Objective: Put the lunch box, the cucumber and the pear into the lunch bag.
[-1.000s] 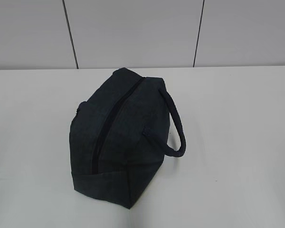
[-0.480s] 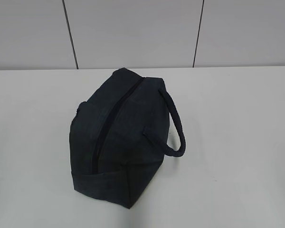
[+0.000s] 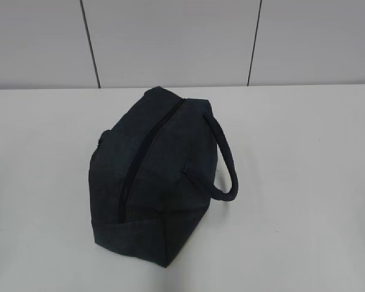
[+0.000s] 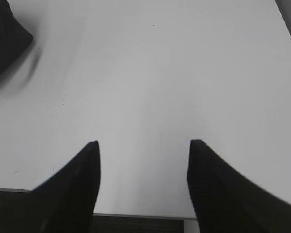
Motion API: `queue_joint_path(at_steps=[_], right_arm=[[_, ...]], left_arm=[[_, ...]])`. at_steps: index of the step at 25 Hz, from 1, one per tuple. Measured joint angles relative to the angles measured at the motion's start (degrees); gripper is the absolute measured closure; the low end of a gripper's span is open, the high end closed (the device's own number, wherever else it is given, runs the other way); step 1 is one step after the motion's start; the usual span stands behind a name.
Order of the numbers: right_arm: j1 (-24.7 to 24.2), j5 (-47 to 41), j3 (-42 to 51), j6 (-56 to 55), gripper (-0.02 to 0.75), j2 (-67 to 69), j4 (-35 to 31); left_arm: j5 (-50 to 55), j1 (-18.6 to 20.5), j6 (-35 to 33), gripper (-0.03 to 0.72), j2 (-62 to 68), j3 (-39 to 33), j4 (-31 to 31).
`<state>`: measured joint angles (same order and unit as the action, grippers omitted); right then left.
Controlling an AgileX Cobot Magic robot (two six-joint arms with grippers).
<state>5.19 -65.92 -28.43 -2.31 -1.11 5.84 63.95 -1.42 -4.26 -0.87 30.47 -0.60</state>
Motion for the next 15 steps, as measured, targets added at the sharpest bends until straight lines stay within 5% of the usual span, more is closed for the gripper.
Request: queue_joint_path(at_steps=[15], right_arm=[[0.00,0.00,0.00,0.00,0.293,0.00,0.00]], left_arm=[[0.00,0.00,0.00,0.387,0.00,0.00,0.00]])
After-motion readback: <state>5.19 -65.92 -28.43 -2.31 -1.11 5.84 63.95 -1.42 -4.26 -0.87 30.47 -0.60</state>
